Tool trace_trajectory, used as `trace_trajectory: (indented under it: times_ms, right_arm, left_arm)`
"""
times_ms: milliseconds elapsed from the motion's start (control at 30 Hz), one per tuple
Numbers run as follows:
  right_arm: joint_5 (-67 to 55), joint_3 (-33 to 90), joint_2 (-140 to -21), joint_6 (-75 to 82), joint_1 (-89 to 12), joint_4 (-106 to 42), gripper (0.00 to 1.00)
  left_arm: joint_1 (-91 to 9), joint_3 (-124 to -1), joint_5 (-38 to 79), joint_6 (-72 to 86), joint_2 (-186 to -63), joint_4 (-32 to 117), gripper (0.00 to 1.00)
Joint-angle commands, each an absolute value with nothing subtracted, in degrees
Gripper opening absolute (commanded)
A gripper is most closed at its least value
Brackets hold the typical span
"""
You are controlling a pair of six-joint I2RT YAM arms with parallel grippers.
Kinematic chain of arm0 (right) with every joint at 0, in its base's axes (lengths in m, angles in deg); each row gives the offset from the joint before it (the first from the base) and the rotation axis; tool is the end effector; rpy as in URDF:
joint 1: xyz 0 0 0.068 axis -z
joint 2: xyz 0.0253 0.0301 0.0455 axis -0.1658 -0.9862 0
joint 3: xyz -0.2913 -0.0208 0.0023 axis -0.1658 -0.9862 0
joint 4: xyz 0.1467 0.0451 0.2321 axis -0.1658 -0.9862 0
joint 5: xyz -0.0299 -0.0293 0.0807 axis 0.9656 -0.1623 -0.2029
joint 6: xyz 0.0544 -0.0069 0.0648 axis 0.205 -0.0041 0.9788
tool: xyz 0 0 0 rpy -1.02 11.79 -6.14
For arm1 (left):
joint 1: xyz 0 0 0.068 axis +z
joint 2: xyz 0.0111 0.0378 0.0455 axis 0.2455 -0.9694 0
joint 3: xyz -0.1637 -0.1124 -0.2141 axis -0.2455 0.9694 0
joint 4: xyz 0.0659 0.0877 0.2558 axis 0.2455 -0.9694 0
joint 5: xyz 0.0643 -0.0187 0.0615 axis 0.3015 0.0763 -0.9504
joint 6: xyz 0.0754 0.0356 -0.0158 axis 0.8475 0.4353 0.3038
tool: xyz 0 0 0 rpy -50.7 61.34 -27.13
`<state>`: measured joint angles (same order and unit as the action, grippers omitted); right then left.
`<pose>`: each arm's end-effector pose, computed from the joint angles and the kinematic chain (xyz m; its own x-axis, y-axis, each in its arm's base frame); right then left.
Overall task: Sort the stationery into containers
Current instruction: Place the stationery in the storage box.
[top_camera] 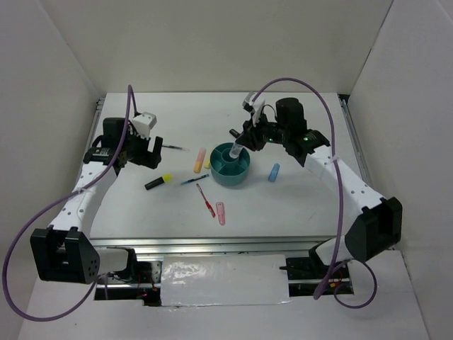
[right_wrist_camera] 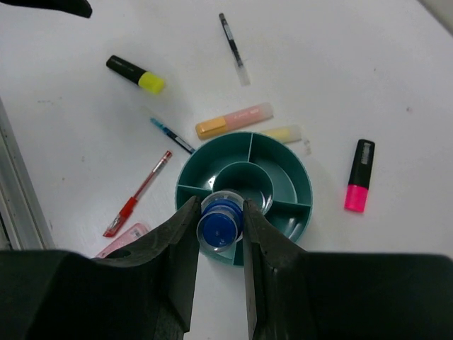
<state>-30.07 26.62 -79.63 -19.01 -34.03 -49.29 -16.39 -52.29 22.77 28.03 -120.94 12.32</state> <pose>0.3155 0.1869 0.3672 -0.1430 -0.3175 -0.9374 -0.8608 0.5072 -0.0405 0.3166 -0.0254 0.3058 -0.5819 0.1779 -0.7935 0.2750 0.9614 0.0139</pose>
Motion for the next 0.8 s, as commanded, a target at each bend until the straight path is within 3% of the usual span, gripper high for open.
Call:
trace_trajectory:
  times_ms: [0,433,633,767]
  right_arm:
    - [-29.22,30.75,-82.41,-19.15,-34.59,-45.97,0.00]
    - [-30.45,34.80,-91.73,-23.98,-35.38,-48.33,0.00]
    - [-30.54,35.41,-94.02,-27.06,-36.00,-50.01,0.36]
    - [-30.28,37.16,-94.90,-27.59,-36.00,-50.89,0.49]
  left_arm:
    - [-17.20,-55.59,25.01,28.07,-122.71,15.52,0.98]
    - [-17.55,-56.38,24.21,29.38,-127.37,18.59,0.97]
    - [-16.68,-57.78,28.16,31.93,-130.36,19.74,0.98]
    - [-15.79,-59.98,30.54,33.60,-133.43,19.65,0.96]
